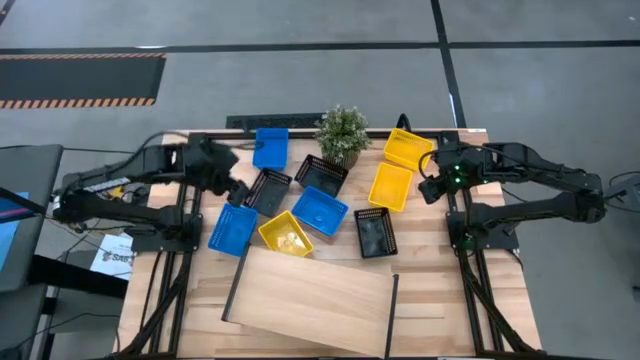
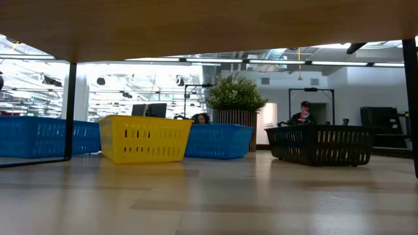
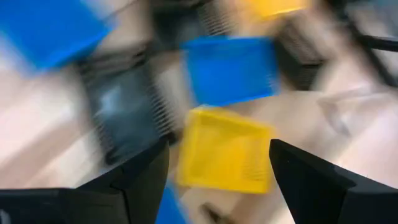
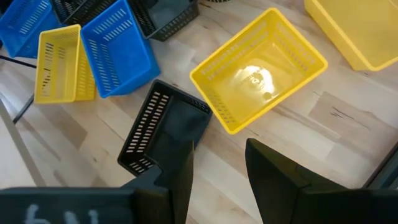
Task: Stack baskets on shelf by color
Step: Put the bottom left blue bin on the shelf
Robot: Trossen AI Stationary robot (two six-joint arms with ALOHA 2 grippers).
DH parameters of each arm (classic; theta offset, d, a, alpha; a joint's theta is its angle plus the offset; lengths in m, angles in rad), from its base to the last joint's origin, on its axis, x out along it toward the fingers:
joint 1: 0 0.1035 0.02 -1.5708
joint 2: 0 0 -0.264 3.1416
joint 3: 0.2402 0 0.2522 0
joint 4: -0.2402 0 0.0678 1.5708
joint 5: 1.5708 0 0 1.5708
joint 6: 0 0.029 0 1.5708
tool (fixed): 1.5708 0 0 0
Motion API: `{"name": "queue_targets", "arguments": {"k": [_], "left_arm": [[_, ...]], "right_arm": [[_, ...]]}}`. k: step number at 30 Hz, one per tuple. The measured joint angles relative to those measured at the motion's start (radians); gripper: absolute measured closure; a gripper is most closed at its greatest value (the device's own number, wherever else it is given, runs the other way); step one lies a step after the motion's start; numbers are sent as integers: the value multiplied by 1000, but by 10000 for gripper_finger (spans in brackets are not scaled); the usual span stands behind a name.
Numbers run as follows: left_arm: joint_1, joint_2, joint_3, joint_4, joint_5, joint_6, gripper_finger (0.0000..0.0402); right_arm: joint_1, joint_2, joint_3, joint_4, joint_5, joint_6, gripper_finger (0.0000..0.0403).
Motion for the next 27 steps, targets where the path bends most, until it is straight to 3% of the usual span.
{"name": "queue_targets", "arguments": {"k": [4, 10, 18, 27], "left_arm": [[4, -97, -175, -52, -57, -174, 136], [5, -143, -325, -76, -59, -232, 136], [5, -15, -393, -106, -92, -177, 136], [5, 156, -428, -55, -53, -24, 139]], "right_arm": [[-1, 0, 0, 0, 2, 9, 237], [-1, 0, 0, 0, 2, 27, 237], [-1, 0, 0, 0, 2, 29, 238], [-1, 0, 0, 1, 2, 28, 241]]}}
